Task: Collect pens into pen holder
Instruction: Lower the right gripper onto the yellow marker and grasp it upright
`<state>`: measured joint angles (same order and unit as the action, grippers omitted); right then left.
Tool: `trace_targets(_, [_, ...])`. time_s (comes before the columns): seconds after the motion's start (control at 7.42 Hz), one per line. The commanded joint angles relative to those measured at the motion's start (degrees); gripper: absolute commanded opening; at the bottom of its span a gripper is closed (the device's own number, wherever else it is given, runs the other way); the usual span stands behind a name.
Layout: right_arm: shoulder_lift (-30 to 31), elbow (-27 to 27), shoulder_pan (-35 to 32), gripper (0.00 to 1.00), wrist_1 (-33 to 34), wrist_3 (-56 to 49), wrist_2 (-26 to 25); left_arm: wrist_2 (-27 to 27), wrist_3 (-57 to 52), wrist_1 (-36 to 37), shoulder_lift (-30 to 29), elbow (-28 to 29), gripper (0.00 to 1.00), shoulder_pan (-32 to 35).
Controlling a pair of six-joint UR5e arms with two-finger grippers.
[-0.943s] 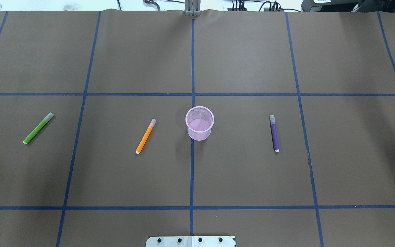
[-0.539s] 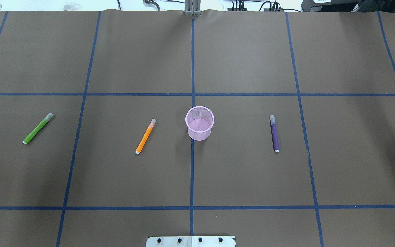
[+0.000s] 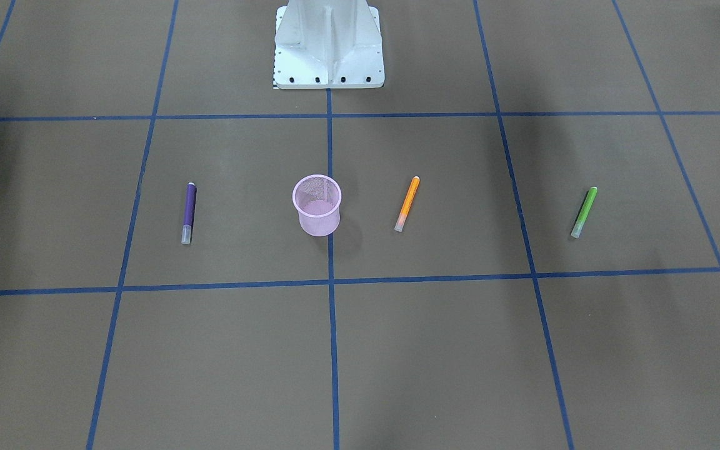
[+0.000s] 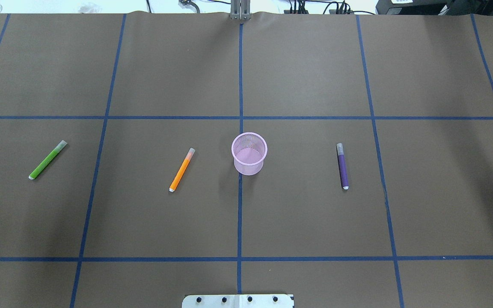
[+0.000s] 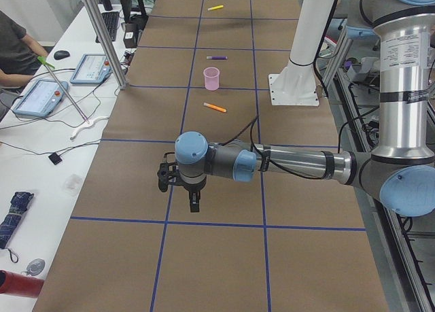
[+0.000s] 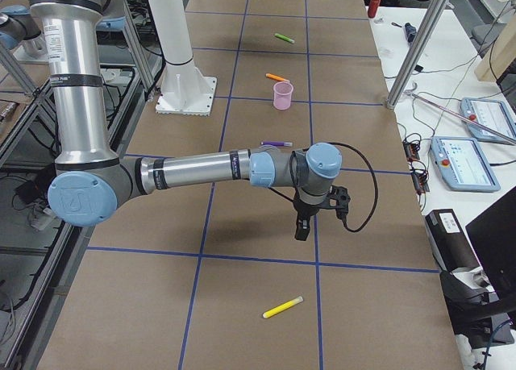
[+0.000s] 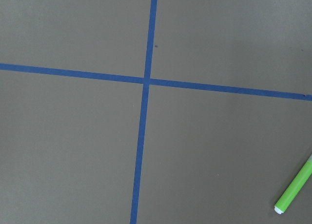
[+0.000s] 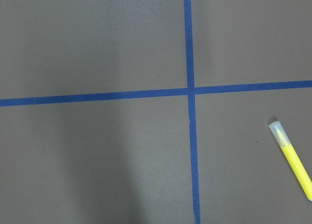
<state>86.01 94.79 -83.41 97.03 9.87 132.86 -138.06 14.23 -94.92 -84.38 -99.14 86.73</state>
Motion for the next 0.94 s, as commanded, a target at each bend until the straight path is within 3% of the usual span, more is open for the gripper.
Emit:
trace_targets(0.0, [-0.1, 0.0, 0.0, 0.99, 0.0, 0.2, 0.0, 0.3, -0.1, -0.4, -0.1, 0.6, 0.99, -0.1])
trace_targets(0.81, [-0.1, 0.6, 0.2, 0.99, 0.2, 0.1, -0.2, 0.2, 0.2, -2.5, 0.1, 0.8, 0.99, -0.2])
